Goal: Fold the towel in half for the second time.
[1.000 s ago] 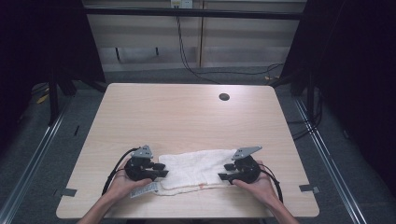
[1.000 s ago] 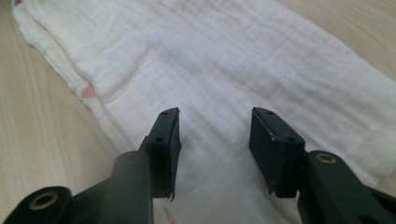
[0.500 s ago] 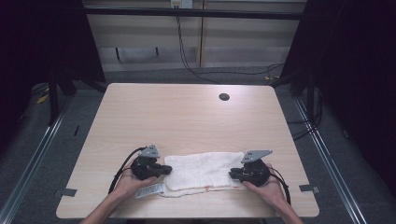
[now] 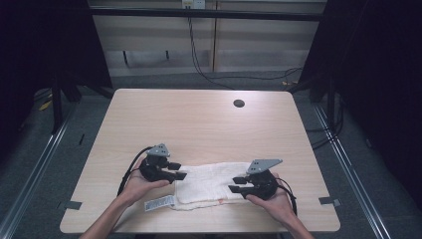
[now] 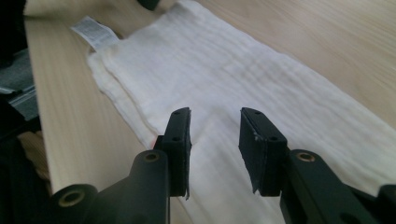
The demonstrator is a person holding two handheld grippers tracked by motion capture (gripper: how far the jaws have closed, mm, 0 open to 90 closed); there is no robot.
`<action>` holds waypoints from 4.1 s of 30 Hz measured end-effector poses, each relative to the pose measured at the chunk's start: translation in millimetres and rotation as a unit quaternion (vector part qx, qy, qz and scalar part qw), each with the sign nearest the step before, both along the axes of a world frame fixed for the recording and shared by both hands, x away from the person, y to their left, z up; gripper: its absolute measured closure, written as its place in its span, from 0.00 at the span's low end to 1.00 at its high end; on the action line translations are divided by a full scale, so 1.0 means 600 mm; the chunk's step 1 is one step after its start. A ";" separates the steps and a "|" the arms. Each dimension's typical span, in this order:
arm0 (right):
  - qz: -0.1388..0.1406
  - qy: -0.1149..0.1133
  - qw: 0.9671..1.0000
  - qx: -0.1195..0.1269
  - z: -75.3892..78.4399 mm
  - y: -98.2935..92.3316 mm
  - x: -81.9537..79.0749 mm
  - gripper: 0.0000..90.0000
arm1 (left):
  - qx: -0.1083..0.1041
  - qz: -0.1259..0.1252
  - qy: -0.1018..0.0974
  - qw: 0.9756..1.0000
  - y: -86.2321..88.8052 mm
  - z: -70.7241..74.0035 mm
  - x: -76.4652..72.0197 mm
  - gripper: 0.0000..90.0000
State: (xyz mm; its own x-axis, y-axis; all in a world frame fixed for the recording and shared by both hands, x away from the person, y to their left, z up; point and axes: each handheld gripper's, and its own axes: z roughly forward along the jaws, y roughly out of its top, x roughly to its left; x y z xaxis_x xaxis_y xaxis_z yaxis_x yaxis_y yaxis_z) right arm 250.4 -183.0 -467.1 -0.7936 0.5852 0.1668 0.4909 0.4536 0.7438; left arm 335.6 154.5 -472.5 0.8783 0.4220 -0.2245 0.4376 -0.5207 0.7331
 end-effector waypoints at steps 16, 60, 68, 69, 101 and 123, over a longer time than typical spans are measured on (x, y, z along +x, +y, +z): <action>0.120 0.016 0.993 0.002 -0.002 0.192 0.020 0.73 | 0.004 0.040 0.024 0.999 0.010 -0.017 0.064 0.53; 0.139 -0.045 0.988 -0.049 -0.057 0.252 -0.010 0.92 | 0.062 0.002 0.021 0.998 0.009 -0.036 0.030 0.54; 0.126 -0.041 0.990 -0.040 -0.059 0.254 -0.011 0.92 | 0.084 -0.019 0.008 0.996 -0.007 -0.032 0.015 0.82; 0.127 -0.038 0.990 -0.040 -0.059 0.254 -0.010 0.92 | 0.070 -0.022 0.016 0.997 -0.004 -0.036 0.018 0.85; 0.113 0.000 0.994 -0.001 -0.047 0.259 0.009 0.93 | 0.003 -0.005 0.034 0.999 0.020 -0.035 0.034 0.95; 0.102 -0.017 0.994 0.032 -0.001 0.256 0.013 0.93 | -0.023 0.017 0.035 0.999 0.040 -0.006 0.038 0.96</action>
State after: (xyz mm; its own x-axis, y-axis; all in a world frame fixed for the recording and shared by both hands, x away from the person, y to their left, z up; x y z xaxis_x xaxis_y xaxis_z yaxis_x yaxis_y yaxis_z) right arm 258.0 -29.4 -467.8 -0.9008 0.3998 0.1694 0.3672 0.4933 0.7885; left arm 358.6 178.5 -476.2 0.8458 0.4382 -0.3043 0.5044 -0.4709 0.7238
